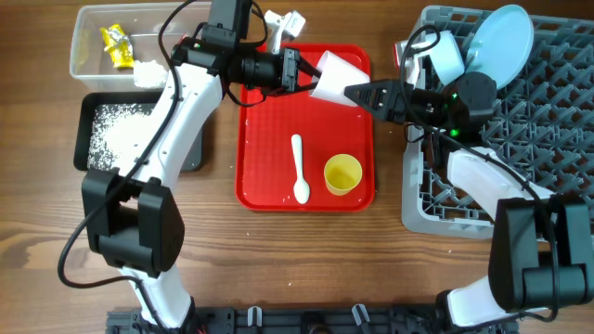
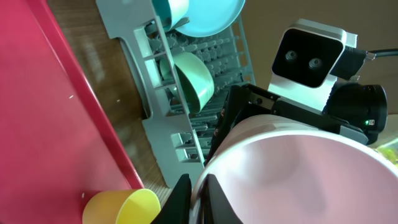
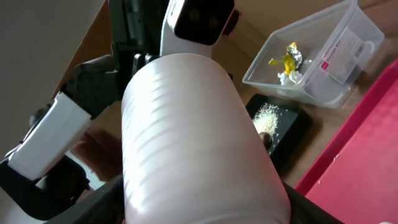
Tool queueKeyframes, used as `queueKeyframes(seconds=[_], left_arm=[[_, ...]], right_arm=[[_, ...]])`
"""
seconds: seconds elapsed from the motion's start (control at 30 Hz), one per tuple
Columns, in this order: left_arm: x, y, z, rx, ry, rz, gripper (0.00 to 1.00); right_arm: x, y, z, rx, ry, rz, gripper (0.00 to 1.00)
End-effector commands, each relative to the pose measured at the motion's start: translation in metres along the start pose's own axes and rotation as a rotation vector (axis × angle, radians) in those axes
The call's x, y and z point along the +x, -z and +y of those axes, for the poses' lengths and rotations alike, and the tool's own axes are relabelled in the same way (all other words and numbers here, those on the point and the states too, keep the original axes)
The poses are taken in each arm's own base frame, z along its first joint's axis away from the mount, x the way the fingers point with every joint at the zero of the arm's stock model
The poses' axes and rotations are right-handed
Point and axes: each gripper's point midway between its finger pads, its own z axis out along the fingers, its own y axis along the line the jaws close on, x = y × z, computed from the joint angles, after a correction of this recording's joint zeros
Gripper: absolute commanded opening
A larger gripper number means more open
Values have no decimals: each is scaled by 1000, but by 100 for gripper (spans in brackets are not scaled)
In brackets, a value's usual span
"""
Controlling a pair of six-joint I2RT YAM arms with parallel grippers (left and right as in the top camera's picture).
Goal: Sort waste into correct bins and load items into the dishwasher rack
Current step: 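Hand the pink cup from the left gripper to the right gripper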
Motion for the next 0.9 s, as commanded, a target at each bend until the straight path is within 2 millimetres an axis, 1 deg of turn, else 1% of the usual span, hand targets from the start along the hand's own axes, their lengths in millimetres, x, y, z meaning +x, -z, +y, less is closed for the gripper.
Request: queueKeyframes(seconds=[0.0,0.13,0.23,0.43,0.57,0.6,0.67,0.7,0.77,0.8,0.87], left_arm=[[12,-18,-25,30,-42,45,4],[16,-23,-29,35,-48,59,4],[19,-27,-32,40,-53,69,4],[28,-43,-38,15,-75,95,4],[28,-44,-38,15,-75,95,4],[28,-44,-38,15,-75,95,4],[27,-44,-35,-4,-76,88,4],[27,-44,-34,-9,-76,86,4],[26,-43,-33,-11,-77,84,27],[25,-43,-30,-33,-77,76,39],[20,-41,-22,-70,-76,57,55]], right_arm=[[-12,-10,4,-2,22,-69,62],[-12,-10,4,-2,21,-71,63],[-11,-14,6,-6,22,-70,63],[-10,-17,7,-9,23,-70,63],[-10,-17,7,-9,23,-69,63],[-10,-17,7,-9,23,-70,62],[-10,-17,7,-9,23,-70,50],[-10,-17,7,-9,24,-70,48],[-10,-17,7,-9,23,-69,46],[-10,-17,7,-9,24,-69,45],[-9,-16,7,-12,25,-62,44]])
